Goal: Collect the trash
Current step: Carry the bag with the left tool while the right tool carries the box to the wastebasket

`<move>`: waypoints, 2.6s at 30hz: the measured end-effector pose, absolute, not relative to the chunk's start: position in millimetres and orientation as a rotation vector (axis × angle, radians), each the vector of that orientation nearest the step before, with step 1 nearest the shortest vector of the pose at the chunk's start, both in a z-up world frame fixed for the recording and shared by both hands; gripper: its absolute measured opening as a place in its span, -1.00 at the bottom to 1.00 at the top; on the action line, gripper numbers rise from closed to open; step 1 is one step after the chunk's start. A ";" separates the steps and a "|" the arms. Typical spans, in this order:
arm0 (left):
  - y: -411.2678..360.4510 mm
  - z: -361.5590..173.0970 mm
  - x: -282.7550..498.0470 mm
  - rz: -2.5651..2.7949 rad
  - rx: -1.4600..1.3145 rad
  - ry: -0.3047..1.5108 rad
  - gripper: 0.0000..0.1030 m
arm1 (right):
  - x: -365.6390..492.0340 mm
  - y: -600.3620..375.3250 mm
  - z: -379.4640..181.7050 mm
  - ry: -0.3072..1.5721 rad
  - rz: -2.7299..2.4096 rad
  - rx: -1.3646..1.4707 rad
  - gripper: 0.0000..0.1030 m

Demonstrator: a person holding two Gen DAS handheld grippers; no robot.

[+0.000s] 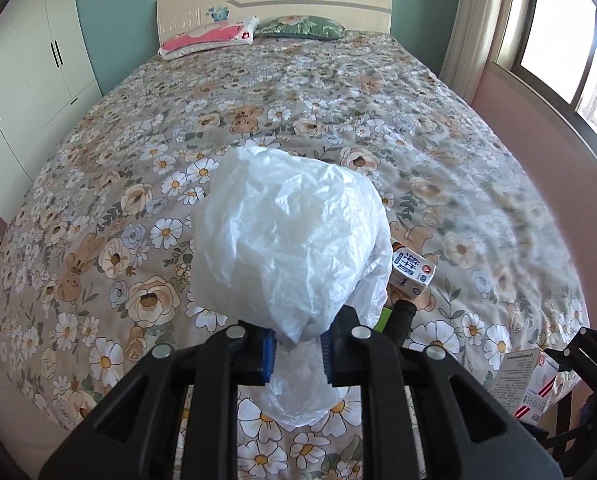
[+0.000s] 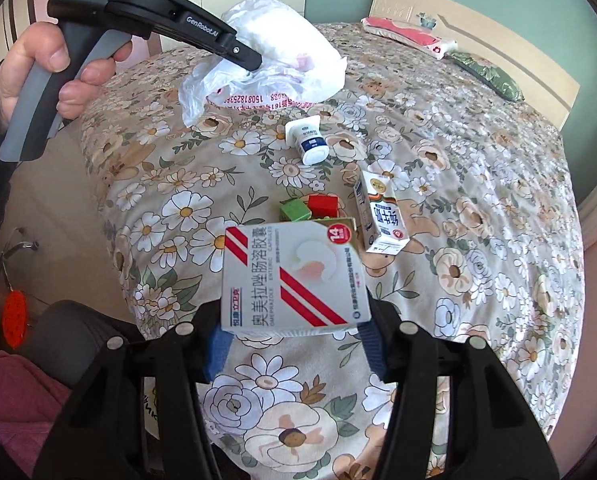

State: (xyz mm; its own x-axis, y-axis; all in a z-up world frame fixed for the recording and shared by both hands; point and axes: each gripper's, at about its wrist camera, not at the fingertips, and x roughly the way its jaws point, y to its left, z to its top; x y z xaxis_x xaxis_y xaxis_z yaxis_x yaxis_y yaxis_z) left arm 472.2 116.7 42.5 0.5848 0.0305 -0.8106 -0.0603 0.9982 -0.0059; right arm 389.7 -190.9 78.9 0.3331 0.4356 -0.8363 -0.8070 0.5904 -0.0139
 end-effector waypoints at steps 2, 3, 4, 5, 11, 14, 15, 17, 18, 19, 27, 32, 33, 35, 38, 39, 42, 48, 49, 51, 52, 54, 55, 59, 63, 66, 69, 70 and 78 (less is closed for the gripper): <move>112.8 62.2 455.3 0.051 -0.019 0.916 -0.61 | 378.9 -192.6 96.7 0.881 0.837 -0.489 0.07; 111.5 71.1 447.6 0.050 -0.014 0.906 -0.61 | 372.8 -194.0 106.3 0.868 0.830 -0.492 0.07; 111.0 80.2 438.9 0.050 -0.012 0.894 -0.61 | 367.5 -194.9 114.8 0.855 0.821 -0.496 0.07; 109.8 89.2 430.1 0.050 -0.010 0.884 -0.61 | 361.4 -196.1 123.9 0.843 0.815 -0.501 0.07; 105.0 136.4 375.4 0.045 0.024 0.815 -0.61 | 318.3 -202.0 176.9 0.771 0.776 -0.536 0.07; 101.8 154.6 346.2 0.045 0.050 0.782 -0.61 | 297.4 -207.1 201.5 0.741 0.756 -0.540 0.07; 100.2 158.7 337.3 0.042 0.061 0.777 -0.61 | 290.9 -209.2 209.0 0.736 0.748 -0.537 0.07; 97.4 167.1 318.2 0.036 0.077 0.766 -0.61 | 277.5 -212.6 223.6 0.721 0.731 -0.531 0.07; 95.8 171.6 308.4 0.032 0.086 0.759 -0.61 | 270.5 -214.1 230.6 0.712 0.724 -0.532 0.07; 94.6 176.2 299.3 0.030 0.093 0.752 -0.61 | 263.3 -215.3 237.6 0.702 0.716 -0.536 0.07; 80.2 212.3 227.0 0.040 0.179 0.669 -0.61 | 205.8 -225.1 296.4 0.614 0.667 -0.546 0.07; 77.1 231.3 186.8 0.033 0.192 0.622 -0.61 | 170.9 -232.9 324.2 0.568 0.657 -0.546 0.07; 77.6 233.0 180.5 0.031 0.195 0.615 -0.61 | 165.1 -235.3 327.6 0.561 0.655 -0.544 0.07; 73.9 232.3 164.9 0.051 0.220 0.589 -0.60 | 153.7 -241.0 333.5 0.553 0.657 -0.535 0.07; 70.3 223.5 144.5 0.039 0.232 0.582 -0.60 | 138.2 -249.0 337.0 0.547 0.671 -0.509 0.07; 69.1 220.1 139.2 0.033 0.231 0.583 -0.60 | 131.5 -251.4 337.4 0.544 0.671 -0.507 0.07; 64.5 209.3 122.2 0.022 0.242 0.577 -0.60 | 114.9 -256.5 336.8 0.539 0.671 -0.514 0.07; 55.5 189.1 93.5 -0.021 0.271 0.588 -0.60 | 92.5 -269.4 327.5 0.550 0.683 -0.505 0.07; 54.7 185.6 90.0 -0.033 0.271 0.591 -0.60 | 91.3 -270.4 324.0 0.556 0.685 -0.505 0.07; 54.3 178.0 84.6 -0.069 0.273 0.606 -0.60 | 87.8 -273.2 317.6 0.565 0.689 -0.500 0.07; 54.7 174.4 82.1 -0.080 0.267 0.611 -0.60 | 87.0 -274.6 313.4 0.571 0.690 -0.496 0.07; 55.8 166.7 78.9 -0.090 0.264 0.620 -0.60 | 87.4 -276.7 305.0 0.585 0.690 -0.489 0.07; 56.8 162.1 77.9 -0.094 0.261 0.628 -0.60 | 89.0 -277.7 300.6 0.593 0.690 -0.484 0.07; 60.3 140.0 75.9 -0.100 0.260 0.652 -0.60 | 91.9 -281.0 279.5 0.639 0.688 -0.458 0.07; 63.9 109.7 80.7 -0.099 0.235 0.688 -0.60 | 93.6 -280.1 252.8 0.682 0.692 -0.431 0.07; 65.6 82.4 86.9 -0.108 0.221 0.736 -0.60 | 94.9 -275.7 229.4 0.719 0.695 -0.421 0.07; 66.7 54.8 92.2 -0.124 0.206 0.792 -0.60 | 98.6 -273.8 205.1 0.761 0.702 -0.407 0.07; 65.9 45.5 94.0 -0.136 0.207 0.814 -0.60 | 99.0 -272.8 197.4 0.771 0.701 -0.405 0.07; 68.5 -21.2 107.5 -0.173 0.159 0.945 -0.61 | 101.7 -264.6 131.9 0.878 0.733 -0.366 0.07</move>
